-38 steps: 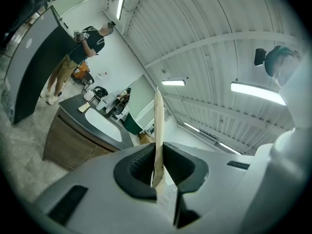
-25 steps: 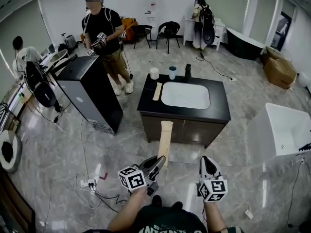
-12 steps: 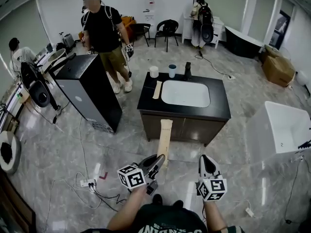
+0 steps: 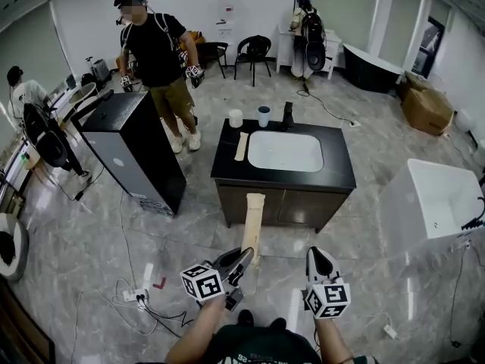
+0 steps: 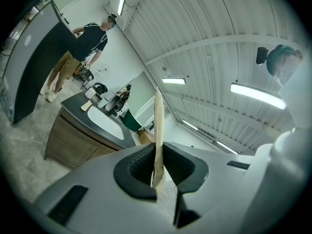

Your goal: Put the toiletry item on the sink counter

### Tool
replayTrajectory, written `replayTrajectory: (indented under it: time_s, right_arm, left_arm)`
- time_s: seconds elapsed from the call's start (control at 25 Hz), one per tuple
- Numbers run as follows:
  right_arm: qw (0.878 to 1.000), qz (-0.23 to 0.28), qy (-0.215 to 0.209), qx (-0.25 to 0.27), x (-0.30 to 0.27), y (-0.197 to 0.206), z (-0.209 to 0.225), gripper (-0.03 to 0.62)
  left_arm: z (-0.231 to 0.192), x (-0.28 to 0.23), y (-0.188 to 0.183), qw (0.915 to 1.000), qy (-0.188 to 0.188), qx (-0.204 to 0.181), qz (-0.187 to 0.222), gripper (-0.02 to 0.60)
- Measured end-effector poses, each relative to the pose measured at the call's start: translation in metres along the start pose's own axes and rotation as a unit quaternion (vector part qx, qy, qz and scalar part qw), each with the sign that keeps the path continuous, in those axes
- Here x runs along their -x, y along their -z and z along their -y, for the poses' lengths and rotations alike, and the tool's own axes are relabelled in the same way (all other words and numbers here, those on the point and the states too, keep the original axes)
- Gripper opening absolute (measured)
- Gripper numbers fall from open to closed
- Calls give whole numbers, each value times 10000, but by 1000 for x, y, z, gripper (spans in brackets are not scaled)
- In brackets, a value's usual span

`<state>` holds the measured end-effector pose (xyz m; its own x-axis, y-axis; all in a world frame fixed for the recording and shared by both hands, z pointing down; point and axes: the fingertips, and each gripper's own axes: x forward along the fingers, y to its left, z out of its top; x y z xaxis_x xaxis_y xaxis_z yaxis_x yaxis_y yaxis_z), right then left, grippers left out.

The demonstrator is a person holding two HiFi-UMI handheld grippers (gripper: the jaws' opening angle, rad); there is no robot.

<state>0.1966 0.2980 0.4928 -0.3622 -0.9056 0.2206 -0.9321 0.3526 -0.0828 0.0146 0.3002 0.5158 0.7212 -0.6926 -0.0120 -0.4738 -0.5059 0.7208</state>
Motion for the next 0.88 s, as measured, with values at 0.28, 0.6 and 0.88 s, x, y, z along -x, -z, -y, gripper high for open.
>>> replayTrajectory:
  time_s: [0.28,0.6,0.88]
  right_arm:
    - [10000,-7,16,28,0,1,-19,43]
    - [10000,-48,50,-68,-10,9,-32,43]
    - [9998,-156,-83,-88,-45,14,-39,43]
  left_arm:
    - [-9,20,-7,10000,7,39,26,51]
    - [-32,34,-17,9999,-95,130,46,51]
    - [-62,33,-32,9993,-230,248,143,51]
